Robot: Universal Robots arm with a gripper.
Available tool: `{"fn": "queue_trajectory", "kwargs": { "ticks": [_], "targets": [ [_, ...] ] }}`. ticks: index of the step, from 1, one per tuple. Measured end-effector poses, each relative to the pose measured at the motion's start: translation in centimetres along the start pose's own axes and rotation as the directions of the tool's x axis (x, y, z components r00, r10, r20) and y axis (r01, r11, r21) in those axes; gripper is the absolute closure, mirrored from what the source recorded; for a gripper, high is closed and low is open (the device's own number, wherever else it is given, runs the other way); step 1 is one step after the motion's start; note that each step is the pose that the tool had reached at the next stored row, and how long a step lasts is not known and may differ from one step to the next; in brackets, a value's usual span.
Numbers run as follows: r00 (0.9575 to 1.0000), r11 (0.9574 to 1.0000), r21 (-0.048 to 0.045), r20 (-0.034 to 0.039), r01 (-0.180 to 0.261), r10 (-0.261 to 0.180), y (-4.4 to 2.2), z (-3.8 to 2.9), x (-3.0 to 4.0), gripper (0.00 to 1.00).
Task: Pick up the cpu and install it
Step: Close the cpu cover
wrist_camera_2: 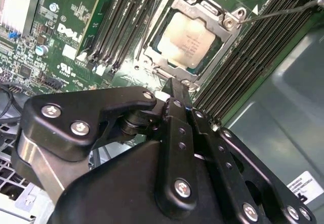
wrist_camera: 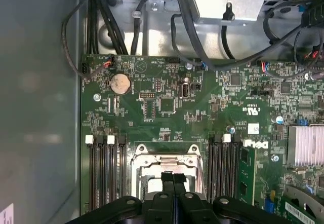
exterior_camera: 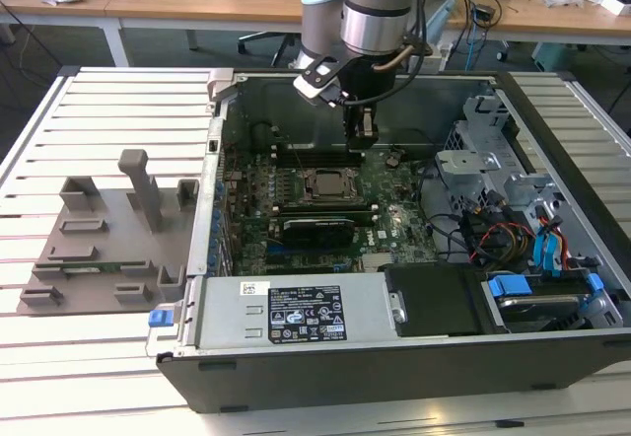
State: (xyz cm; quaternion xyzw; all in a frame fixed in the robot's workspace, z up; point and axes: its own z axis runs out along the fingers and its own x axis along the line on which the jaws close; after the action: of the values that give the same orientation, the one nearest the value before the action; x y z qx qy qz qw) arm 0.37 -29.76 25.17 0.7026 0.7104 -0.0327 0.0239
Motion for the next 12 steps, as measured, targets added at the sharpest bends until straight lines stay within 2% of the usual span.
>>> {"fn": "queue_trajectory", "kwargs": {
  "ticks": [12],
  "targets": [
    [1.0, 1.0, 0.0, -0.0001, 0.0, 0.0, -1.34, 0.07, 0.02, 0.89]
  ]
}}
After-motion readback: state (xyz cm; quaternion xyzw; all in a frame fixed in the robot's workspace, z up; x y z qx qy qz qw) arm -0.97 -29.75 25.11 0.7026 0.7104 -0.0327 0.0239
